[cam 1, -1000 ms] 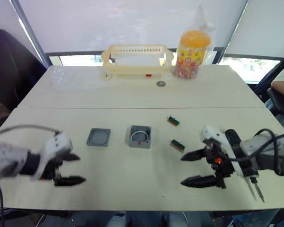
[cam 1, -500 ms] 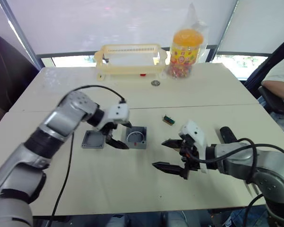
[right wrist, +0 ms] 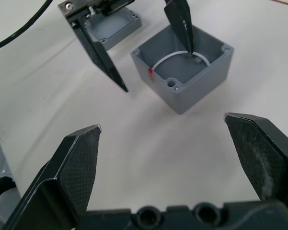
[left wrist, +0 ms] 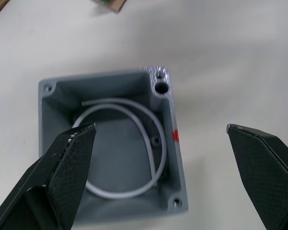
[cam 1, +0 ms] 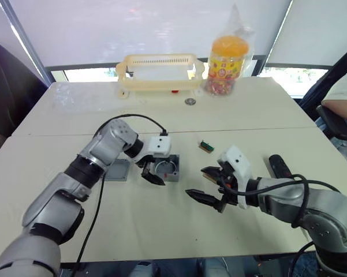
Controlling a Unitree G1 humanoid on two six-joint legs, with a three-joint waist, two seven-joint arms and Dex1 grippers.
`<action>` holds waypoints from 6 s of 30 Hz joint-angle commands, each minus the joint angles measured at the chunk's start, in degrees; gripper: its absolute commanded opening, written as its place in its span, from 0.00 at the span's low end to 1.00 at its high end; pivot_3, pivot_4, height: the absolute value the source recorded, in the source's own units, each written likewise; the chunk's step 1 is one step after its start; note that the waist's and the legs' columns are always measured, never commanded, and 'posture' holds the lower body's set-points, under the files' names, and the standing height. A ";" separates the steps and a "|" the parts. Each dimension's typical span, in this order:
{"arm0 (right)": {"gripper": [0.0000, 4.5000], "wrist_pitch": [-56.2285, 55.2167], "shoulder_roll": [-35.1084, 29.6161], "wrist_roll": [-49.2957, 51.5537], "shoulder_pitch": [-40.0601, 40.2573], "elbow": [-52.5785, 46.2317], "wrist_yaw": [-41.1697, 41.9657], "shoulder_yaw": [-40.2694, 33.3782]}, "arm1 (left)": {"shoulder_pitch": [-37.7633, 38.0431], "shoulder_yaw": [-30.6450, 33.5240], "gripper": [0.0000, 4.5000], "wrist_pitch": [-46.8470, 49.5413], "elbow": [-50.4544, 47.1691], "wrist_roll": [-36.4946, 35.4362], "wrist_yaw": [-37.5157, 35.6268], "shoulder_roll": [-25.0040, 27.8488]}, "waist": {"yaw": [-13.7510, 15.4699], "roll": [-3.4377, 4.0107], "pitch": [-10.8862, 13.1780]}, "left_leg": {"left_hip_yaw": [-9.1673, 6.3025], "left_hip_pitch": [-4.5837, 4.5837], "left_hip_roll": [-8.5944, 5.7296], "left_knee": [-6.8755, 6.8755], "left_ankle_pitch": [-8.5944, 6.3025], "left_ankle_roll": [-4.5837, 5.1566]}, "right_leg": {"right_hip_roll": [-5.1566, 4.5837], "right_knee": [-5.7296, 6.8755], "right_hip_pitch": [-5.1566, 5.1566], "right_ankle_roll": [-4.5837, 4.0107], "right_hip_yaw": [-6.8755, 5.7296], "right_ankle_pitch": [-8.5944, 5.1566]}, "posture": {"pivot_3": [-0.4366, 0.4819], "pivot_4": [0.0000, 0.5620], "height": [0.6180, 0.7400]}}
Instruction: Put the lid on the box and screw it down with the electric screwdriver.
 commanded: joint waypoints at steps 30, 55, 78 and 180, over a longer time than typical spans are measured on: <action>1.00 2.17 0.57 0.51 -4.68 0.43 0.47 -2.68 | 12.68 0.54 0.01 33.20 -32.49 -2.22 9.49 1.39 | -0.02 0.02 -0.02 | -0.09 0.05 0.05 0.05 0.00 0.00 | 0.02 0.07 0.04 0.01 0.00 -0.01 | 0.48 0.27 1.00; 1.00 -4.72 -10.05 5.43 -8.60 5.50 20.91 -5.23 | -10.01 30.08 0.71 62.27 -3.01 -12.61 34.01 9.33 | -0.94 0.05 -0.03 | 0.03 0.34 -0.03 0.00 0.00 0.00 | 0.04 0.45 0.05 0.13 0.02 -0.10 | 0.48 0.27 1.00; 1.00 -15.22 -10.18 -8.58 -13.97 6.28 30.42 9.96 | 6.53 29.65 0.99 69.03 -0.84 -15.55 48.08 13.48 | 0.04 -0.30 0.11 | -0.08 0.04 0.00 0.10 0.10 -0.20 | -0.11 0.58 -0.23 0.11 0.06 -0.10 | 0.48 0.27 1.00; 0.04 -144.84 14.25 -44.92 -35.07 74.74 50.09 17.41 | 31.71 56.99 0.87 45.92 -32.21 -61.46 36.77 21.77 | -1.92 -0.16 0.04 | -0.06 0.04 0.04 -0.15 0.47 -0.89 | 0.11 0.58 -0.46 -0.09 0.16 0.02 | 0.48 0.27 1.00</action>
